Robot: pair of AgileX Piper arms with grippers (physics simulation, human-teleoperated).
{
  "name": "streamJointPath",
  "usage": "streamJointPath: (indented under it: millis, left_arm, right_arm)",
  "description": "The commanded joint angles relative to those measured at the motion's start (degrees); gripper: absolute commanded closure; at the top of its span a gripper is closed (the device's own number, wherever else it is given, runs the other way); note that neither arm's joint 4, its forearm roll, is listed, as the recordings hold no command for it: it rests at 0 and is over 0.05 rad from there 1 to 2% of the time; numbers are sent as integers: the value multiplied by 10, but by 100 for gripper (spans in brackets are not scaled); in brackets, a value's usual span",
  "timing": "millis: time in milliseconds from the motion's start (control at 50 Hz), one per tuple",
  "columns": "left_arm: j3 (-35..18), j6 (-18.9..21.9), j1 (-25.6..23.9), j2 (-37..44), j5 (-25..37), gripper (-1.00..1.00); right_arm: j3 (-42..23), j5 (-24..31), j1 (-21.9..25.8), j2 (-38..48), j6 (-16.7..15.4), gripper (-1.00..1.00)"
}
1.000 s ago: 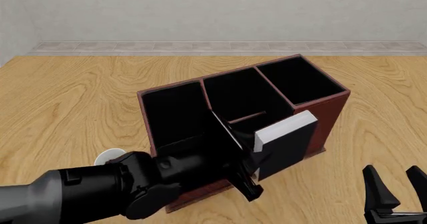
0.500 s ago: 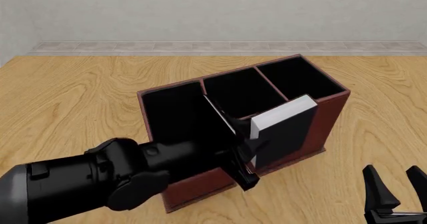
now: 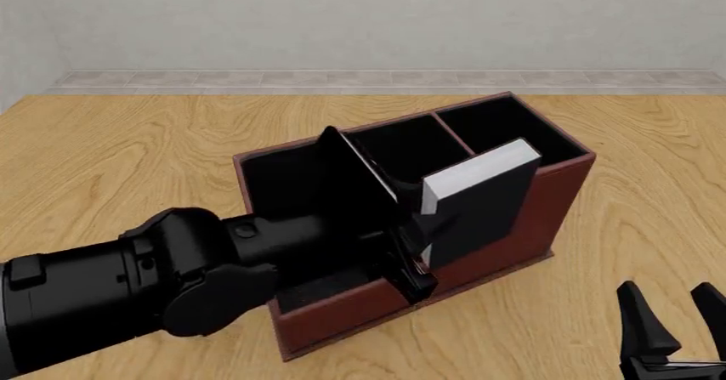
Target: Pick up the book and place it in the back compartment of the caddy.
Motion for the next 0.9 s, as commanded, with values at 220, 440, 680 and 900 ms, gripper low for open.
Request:
streamJointPath:
  millis: [220,440,680,900]
  left_arm:
    - [14,22,27,-30,15,100]
    - [29,30,33,-23,1,100]
    - [43,27,37,-9,-24,100]
    - [27,36,45,22,-27,100]
  right_arm:
    - [0,-4,0,3,0,-100]
    - [0,-6,0,6,0,-100]
    - [0,-3,0,3,0,-100]
    - [0,-4,0,4,0,-100]
